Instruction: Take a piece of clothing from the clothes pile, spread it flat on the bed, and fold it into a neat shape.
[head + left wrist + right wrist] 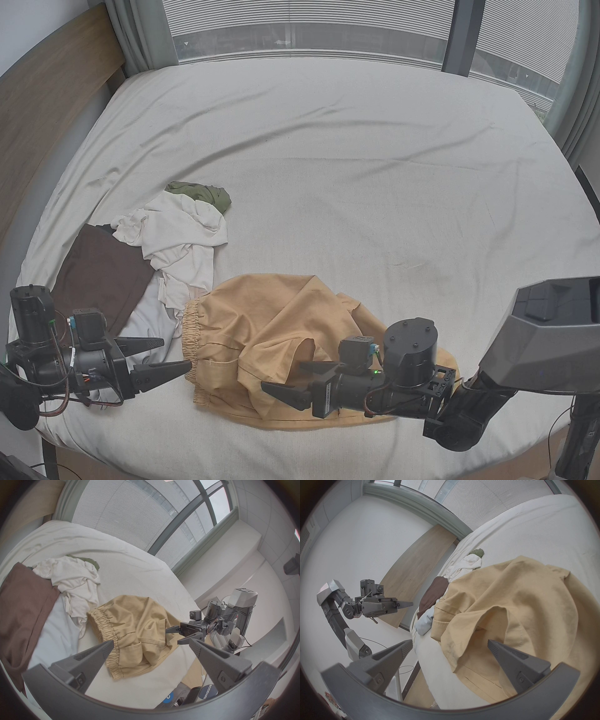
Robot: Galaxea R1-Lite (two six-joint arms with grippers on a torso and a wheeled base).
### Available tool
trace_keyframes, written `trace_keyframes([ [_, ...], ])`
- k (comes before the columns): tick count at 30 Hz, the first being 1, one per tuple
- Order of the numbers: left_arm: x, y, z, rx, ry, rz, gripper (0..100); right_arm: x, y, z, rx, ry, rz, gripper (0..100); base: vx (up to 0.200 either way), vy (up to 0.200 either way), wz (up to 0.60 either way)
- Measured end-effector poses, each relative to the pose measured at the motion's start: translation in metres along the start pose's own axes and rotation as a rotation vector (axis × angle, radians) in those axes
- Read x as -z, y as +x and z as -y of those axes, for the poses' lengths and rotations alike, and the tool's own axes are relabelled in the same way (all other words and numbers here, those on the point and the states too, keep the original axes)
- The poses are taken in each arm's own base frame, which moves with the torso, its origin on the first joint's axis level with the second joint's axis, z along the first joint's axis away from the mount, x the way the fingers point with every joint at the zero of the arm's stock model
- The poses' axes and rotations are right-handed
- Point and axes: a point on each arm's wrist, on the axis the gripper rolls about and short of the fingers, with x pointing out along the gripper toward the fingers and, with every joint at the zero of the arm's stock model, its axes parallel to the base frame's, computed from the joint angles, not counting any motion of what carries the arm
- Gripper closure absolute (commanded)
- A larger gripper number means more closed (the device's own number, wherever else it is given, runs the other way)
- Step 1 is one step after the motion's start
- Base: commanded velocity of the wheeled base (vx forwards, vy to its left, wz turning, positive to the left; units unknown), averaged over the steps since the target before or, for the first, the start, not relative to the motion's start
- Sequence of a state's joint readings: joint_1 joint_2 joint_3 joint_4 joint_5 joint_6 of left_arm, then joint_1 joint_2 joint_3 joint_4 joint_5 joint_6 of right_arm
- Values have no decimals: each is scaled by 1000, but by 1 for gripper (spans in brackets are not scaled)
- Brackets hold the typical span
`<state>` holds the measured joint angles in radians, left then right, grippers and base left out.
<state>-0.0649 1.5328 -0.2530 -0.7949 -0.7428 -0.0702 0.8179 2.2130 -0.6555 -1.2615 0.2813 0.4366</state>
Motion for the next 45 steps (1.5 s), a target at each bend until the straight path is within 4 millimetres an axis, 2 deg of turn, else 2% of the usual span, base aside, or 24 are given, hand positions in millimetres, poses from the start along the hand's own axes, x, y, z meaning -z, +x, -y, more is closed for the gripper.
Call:
trace_keyframes([
  [10,8,20,-22,-13,-24,-16,0,5,8,-2,-12,3,-8,0,0,0,0],
  [18,11,38,-40,-31,30,50,0,5,8,-2,-14,5,-6,0,0,0,0],
  [24,22,52,-53,-40,56,108,0,5,8,-2,-14,4,-3,0,0,0,0],
  [27,28,56,-55,-35,18,106,0,5,8,-2,-14,4,-2,0,0,0,0],
  [33,40,66,-55,-7,-165,69,0,5,8,-2,-12,3,1,0,0,0,0],
  [45,35,80,-51,46,-238,68,0,5,7,-2,-6,1,5,0,0,0,0],
])
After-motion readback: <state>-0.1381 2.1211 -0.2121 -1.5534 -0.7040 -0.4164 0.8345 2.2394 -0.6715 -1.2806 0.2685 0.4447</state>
